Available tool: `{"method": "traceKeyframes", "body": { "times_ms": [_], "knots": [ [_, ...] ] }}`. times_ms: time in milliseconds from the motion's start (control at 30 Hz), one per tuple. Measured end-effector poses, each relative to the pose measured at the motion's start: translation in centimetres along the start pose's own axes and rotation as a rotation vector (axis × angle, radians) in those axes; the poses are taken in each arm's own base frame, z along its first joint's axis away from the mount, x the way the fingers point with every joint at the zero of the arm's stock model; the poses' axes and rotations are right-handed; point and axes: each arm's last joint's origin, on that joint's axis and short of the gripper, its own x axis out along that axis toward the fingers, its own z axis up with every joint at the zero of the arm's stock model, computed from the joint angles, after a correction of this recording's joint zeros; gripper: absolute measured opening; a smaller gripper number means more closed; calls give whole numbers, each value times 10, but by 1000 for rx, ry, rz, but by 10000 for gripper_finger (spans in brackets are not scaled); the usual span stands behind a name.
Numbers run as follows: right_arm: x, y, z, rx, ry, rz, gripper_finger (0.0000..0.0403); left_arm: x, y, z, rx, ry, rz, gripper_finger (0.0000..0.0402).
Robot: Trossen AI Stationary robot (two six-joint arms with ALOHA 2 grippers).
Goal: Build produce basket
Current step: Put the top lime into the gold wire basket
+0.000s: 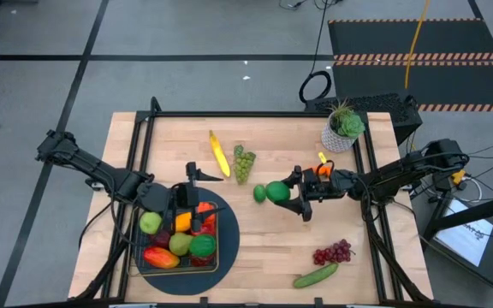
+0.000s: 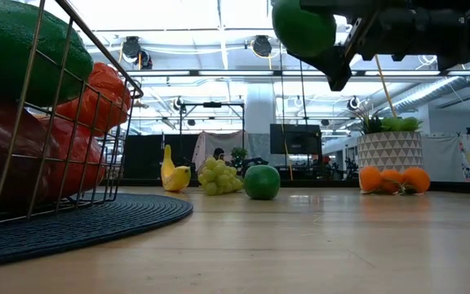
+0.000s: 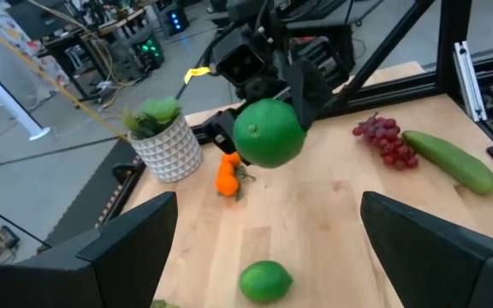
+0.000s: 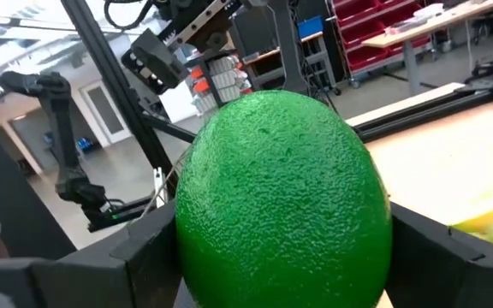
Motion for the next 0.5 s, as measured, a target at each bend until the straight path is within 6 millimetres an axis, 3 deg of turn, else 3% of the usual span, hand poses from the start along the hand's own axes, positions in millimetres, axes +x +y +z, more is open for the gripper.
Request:
{"method": "traceKeyframes", "body": {
  "times_ms": [233,500],
  "knots": [
    [0,0,-1,0,9,-4,304,1,5,4,98,-19,104,369],
    [0,-1,-3,111,33,-15,304,14,-6,-4,108,1,-50,369]
  ]
}}
